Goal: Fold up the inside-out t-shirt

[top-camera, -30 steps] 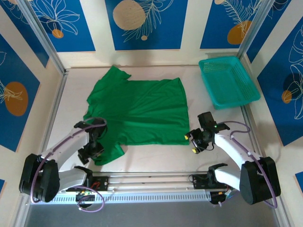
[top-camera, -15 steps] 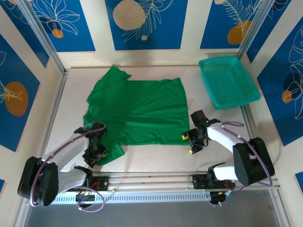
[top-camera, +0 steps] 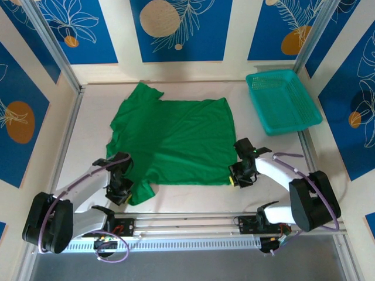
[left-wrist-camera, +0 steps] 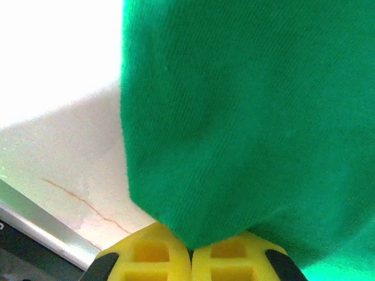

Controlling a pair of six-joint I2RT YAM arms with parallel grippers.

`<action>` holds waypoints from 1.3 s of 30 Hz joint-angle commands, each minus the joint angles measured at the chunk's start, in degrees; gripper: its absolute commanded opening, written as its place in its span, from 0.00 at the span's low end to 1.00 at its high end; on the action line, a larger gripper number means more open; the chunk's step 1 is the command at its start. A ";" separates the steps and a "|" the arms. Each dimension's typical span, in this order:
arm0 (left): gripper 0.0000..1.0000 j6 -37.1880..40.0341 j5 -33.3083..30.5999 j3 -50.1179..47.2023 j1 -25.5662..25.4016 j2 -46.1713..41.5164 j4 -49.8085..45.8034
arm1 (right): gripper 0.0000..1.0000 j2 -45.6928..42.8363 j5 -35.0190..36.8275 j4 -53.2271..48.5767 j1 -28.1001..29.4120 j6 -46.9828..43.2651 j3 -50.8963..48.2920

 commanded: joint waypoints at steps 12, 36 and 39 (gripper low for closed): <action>0.00 -3.23 -14.42 13.37 0.34 -22.24 -30.57 | 0.01 -17.33 15.60 -16.38 8.91 5.23 1.52; 0.00 17.73 -13.54 39.34 8.27 25.16 -1.11 | 0.10 12.55 11.88 5.63 -6.68 -5.60 17.78; 0.10 24.08 -10.86 46.08 11.55 37.12 2.62 | 0.18 16.53 13.80 7.13 -7.58 -9.65 20.93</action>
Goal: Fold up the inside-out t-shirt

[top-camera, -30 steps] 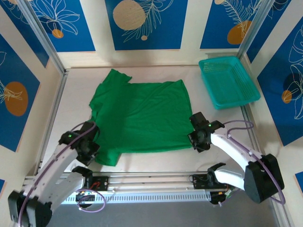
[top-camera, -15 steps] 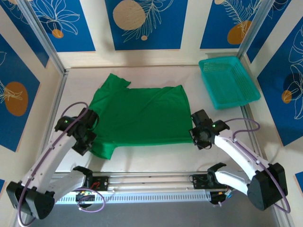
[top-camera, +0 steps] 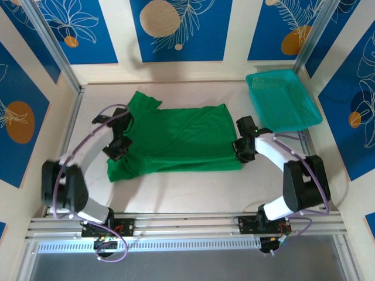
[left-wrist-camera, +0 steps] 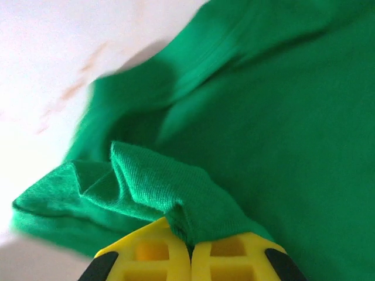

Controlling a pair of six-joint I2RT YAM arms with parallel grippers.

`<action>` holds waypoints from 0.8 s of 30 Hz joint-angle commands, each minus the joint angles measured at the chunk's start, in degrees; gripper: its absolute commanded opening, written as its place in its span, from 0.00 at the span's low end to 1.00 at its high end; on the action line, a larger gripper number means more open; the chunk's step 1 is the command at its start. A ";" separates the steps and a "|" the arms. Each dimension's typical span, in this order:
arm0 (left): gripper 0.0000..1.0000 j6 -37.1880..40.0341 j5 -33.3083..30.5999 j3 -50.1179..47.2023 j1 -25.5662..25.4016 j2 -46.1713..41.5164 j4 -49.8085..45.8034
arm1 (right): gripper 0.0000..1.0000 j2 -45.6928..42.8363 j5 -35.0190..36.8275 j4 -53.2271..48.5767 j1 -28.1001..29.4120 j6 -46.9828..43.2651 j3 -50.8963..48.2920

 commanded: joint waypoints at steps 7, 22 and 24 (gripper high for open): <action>0.77 11.59 4.08 4.91 5.74 4.17 4.27 | 0.46 -3.50 4.30 -1.89 -0.16 -16.38 3.49; 0.68 3.51 0.16 -29.63 -1.05 -21.89 13.22 | 0.47 -3.47 -29.30 11.25 6.50 -48.00 -7.02; 0.65 3.16 -2.87 -29.36 -0.98 -17.94 14.99 | 0.45 0.73 -25.32 9.23 5.43 -48.77 -5.69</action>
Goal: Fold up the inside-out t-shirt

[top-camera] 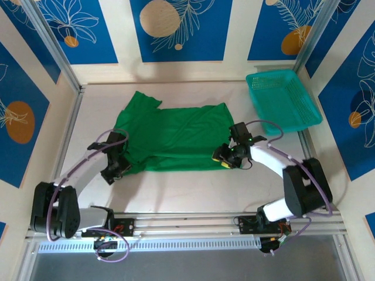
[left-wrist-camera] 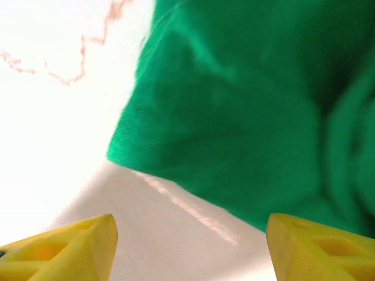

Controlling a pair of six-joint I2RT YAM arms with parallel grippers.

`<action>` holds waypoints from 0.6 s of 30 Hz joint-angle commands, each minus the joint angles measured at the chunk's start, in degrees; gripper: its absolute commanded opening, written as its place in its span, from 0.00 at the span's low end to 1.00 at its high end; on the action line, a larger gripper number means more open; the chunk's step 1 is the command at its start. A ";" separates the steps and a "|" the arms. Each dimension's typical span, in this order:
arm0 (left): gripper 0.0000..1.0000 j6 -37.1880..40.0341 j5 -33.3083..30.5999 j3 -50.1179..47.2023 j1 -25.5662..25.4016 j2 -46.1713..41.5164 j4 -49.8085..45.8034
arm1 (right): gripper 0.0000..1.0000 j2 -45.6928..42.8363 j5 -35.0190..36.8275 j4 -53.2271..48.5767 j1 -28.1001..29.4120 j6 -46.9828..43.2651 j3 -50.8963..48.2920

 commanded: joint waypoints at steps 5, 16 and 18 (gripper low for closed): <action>0.39 -1.63 -9.69 -0.89 0.54 11.85 11.12 | 0.40 5.48 3.14 -4.09 -2.11 -4.35 0.90; 0.01 -2.46 -15.26 -3.89 4.61 5.36 1.42 | 0.39 0.97 10.05 -14.75 -1.70 0.29 -1.58; 0.11 -1.12 -13.69 -5.31 4.91 3.29 0.86 | 0.39 0.20 7.82 -16.52 -1.64 -1.33 -1.23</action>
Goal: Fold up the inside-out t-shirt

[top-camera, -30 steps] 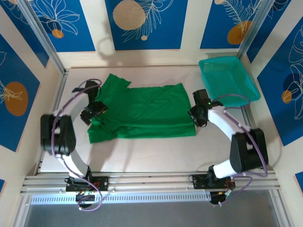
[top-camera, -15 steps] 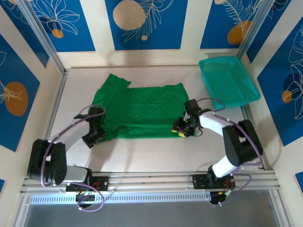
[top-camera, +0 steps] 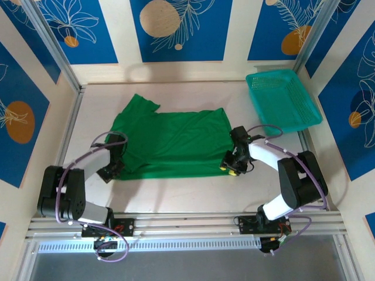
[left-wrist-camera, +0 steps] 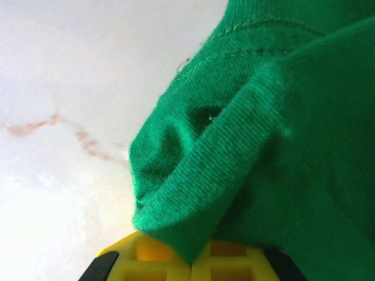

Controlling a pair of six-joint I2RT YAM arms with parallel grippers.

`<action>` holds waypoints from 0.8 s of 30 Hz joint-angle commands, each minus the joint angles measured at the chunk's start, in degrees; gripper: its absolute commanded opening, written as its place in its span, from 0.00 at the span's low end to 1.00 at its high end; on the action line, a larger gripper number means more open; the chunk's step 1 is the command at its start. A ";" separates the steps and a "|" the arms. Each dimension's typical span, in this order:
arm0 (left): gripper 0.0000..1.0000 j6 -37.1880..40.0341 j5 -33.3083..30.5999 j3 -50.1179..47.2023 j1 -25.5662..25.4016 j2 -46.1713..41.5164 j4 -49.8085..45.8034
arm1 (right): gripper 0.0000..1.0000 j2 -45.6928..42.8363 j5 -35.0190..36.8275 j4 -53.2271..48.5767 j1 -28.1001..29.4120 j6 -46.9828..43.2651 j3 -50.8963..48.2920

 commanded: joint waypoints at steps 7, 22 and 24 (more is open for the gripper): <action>0.37 4.88 6.31 1.60 1.00 -12.15 -10.25 | 0.47 -10.39 4.75 -12.24 1.75 -6.72 7.14; 0.44 4.38 18.80 11.71 0.04 3.47 -6.01 | 0.51 4.22 -8.01 -2.33 -6.14 2.96 9.21; 0.44 4.38 20.31 12.57 -0.04 5.97 -5.63 | 0.51 4.36 -8.70 -1.47 -6.78 3.65 8.86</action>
